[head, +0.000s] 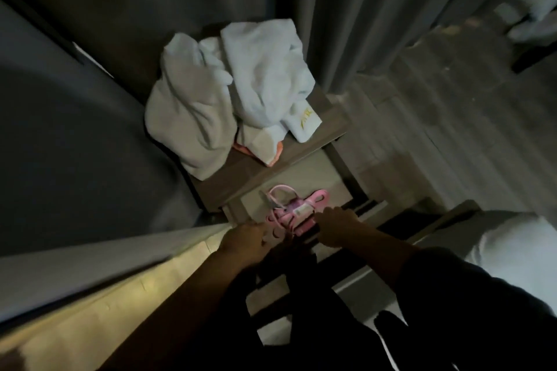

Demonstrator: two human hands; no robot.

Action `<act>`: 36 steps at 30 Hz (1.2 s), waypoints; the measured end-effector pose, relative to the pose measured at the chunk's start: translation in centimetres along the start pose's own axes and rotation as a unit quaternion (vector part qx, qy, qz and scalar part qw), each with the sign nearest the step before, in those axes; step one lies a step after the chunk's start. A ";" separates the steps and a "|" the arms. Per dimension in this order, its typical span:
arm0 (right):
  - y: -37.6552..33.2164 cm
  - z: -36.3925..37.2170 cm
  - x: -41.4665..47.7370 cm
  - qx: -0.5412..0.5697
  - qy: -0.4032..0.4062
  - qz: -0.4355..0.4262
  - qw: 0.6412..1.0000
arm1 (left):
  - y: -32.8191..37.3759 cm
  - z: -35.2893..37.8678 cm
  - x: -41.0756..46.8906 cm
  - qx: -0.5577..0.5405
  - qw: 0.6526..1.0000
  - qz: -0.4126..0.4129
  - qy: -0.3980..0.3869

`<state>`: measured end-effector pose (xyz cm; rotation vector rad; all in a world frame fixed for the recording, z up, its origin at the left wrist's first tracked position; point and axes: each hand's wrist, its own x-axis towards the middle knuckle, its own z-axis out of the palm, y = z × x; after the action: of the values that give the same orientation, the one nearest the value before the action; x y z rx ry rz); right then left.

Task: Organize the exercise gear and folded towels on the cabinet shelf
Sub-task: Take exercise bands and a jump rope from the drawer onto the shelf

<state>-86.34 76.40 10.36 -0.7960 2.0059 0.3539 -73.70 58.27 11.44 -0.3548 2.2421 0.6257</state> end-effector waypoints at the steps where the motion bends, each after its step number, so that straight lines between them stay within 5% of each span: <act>1: 0.9 0.3 0.9 -0.009 -0.011 -0.007 1.000 | 0.4 0.7 1.0 -0.001 1.000 -0.002 -0.004; 13: 7.1 6.8 16.0 -0.010 0.044 -0.027 0.999 | 2.0 7.9 16.1 0.039 0.994 0.016 0.099; 19: 7.0 8.7 21.3 0.030 0.075 -0.040 0.996 | 1.5 10.0 21.2 0.167 0.980 0.013 0.112; 23: 7.1 9.8 22.8 0.023 0.098 -0.056 0.993 | 0.1 10.5 22.0 -0.049 0.995 -0.002 0.088; 26: 7.1 10.6 23.6 -0.008 0.096 -0.057 0.994 | -1.3 9.8 20.4 -0.081 0.995 -0.011 0.058; 30: 6.2 11.3 24.0 -0.099 0.138 -0.080 0.982 | -3.3 9.3 18.5 0.045 0.991 0.009 0.125; 33: 5.4 11.3 24.2 -0.164 0.213 -0.094 0.959 | -5.0 9.4 17.7 0.009 0.994 -0.046 0.095; 36: 5.8 11.2 25.2 -0.158 0.185 -0.116 0.963 | -6.3 10.2 16.8 -0.018 0.995 -0.055 0.080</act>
<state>-92.11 76.77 -17.24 -1.3708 2.1944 0.4174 -75.98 57.49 -9.04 -0.5611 2.3467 0.5990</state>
